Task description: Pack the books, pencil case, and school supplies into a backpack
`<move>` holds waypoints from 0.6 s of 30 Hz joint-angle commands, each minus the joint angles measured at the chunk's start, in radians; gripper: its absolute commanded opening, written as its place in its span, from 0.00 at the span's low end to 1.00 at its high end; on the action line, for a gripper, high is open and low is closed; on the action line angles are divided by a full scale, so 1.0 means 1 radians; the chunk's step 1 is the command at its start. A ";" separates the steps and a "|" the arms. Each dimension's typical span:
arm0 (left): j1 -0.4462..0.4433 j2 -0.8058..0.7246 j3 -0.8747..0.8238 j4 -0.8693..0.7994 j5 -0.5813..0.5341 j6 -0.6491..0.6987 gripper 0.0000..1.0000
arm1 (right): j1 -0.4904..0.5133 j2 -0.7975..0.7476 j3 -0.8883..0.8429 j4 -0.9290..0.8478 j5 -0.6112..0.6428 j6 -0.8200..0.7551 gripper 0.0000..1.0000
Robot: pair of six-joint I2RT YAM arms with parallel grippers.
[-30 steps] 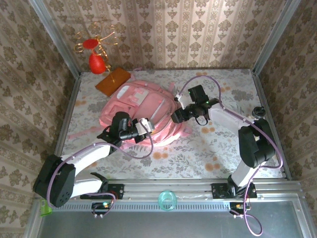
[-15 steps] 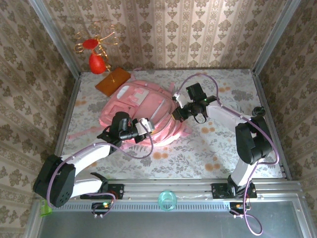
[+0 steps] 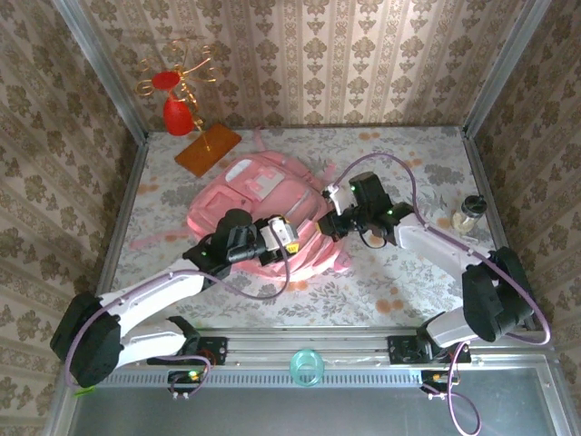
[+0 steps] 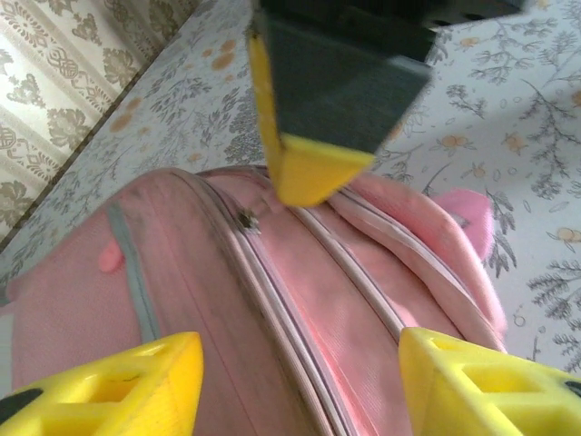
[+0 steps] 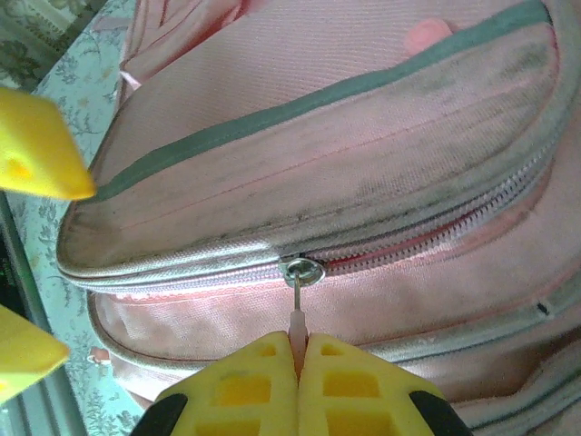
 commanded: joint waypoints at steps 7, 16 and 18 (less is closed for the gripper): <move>-0.038 0.134 0.132 -0.128 -0.125 -0.050 0.57 | 0.032 -0.129 -0.071 0.125 0.011 0.106 0.00; -0.030 0.200 0.166 -0.102 -0.155 -0.031 0.23 | 0.043 -0.150 -0.091 0.133 0.053 0.105 0.00; -0.026 0.188 0.157 -0.094 -0.135 -0.021 0.11 | 0.043 -0.161 -0.094 0.108 0.109 0.095 0.00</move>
